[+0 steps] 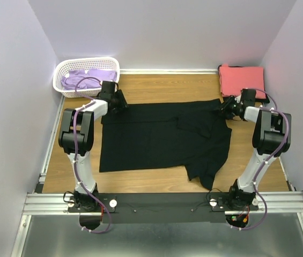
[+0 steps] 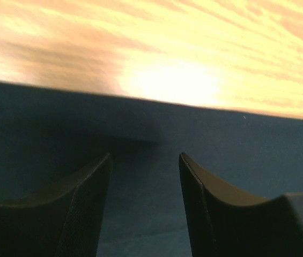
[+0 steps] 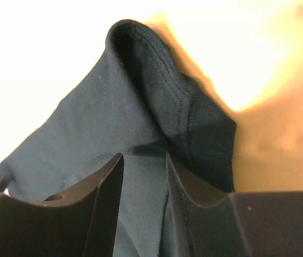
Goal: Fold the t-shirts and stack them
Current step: Fold the tshirt
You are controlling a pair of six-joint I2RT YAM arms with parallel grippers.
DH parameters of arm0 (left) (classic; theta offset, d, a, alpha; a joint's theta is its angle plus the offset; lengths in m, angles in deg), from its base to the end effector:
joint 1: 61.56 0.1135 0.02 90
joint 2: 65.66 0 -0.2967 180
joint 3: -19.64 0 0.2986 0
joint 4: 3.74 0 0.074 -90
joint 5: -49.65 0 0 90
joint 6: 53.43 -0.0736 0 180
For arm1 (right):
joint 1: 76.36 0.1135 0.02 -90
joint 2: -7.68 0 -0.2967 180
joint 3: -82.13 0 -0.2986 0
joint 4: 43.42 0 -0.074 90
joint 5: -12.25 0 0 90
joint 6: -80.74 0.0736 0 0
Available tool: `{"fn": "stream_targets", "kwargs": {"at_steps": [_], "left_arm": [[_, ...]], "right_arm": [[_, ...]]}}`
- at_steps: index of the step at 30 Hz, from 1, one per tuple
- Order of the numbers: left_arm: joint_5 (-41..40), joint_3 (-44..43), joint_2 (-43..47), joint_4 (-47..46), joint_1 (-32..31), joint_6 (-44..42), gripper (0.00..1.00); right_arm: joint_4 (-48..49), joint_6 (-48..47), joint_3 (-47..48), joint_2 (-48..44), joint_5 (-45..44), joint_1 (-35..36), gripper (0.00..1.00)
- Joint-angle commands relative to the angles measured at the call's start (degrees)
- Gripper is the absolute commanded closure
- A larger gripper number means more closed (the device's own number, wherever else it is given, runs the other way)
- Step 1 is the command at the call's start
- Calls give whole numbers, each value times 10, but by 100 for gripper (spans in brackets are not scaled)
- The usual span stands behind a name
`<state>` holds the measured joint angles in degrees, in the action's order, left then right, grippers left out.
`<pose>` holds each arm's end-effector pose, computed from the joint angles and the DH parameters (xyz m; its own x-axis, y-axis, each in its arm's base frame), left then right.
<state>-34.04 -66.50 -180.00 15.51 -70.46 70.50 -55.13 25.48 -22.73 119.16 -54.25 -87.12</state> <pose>0.4976 -0.0861 0.1343 -0.7307 -0.4471 -0.5159 -0.2177 0.8688 -0.4446 0.4611 -0.0577 0.1074 -0.6521 0.6559 -0.3803 0.3419 0.7021 0.6246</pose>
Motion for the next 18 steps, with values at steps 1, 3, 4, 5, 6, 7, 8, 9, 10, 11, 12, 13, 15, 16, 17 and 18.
{"fn": "stream_targets", "kwargs": {"at_steps": [1, 3, 4, 5, 6, 7, 8, 9, 10, 11, 12, 13, 15, 16, 17, 18], "left_arm": [[9, -35, -35, 20, 29, 0, 39], [12, -53, -51, 29, 30, -1, 39], [13, -61, -55, 35, 31, -4, 40], [12, -74, -60, 37, 31, -4, 40], [8, -80, -64, 42, 32, -4, 40], [3, -85, -65, 45, 32, -5, 40], [-1, -90, -67, 46, 33, -7, 40], [-2, -99, -64, 48, 33, -8, 40], [-2, -101, -60, 47, 33, -10, 39], [0, -97, -53, 46, 32, -9, 38], [5, -92, -32, 43, 31, -8, 36], [5, -87, -19, 39, 29, -6, 35], [4, -67, 12, 34, 20, -6, 30], [-2, -59, 50, 34, 11, -6, 28], [-9, -37, 70, 34, 6, -6, 27], [-25, -23, 116, 34, -1, -4, 26]], "right_arm": [[-4, -2, 28, 80, -29, -13, 54], [-4, -2, 53, 97, -26, -13, 54], [-4, -3, 62, 113, -20, -13, 54], [-4, -2, 68, 116, -18, -13, 54], [-4, -1, 79, 121, -16, -13, 54], [-4, -1, 83, 121, -16, -12, 54], [-4, -4, 86, 118, -15, -12, 54], [-4, -8, 89, 115, -14, -12, 54], [-4, -13, 90, 110, -13, -12, 54], [-4, -20, 90, 92, -7, -12, 53], [-4, -23, 90, 81, -4, -12, 53], [-4, -27, 88, 68, -1, -10, 52], [-4, -35, 76, 24, 0, -6, 49], [-8, -38, 69, 9, -4, 0, 48], [-14, -43, 57, -28, -7, 4, 47], [-30, -48, 49, -47, -11, 7, 46]]}}
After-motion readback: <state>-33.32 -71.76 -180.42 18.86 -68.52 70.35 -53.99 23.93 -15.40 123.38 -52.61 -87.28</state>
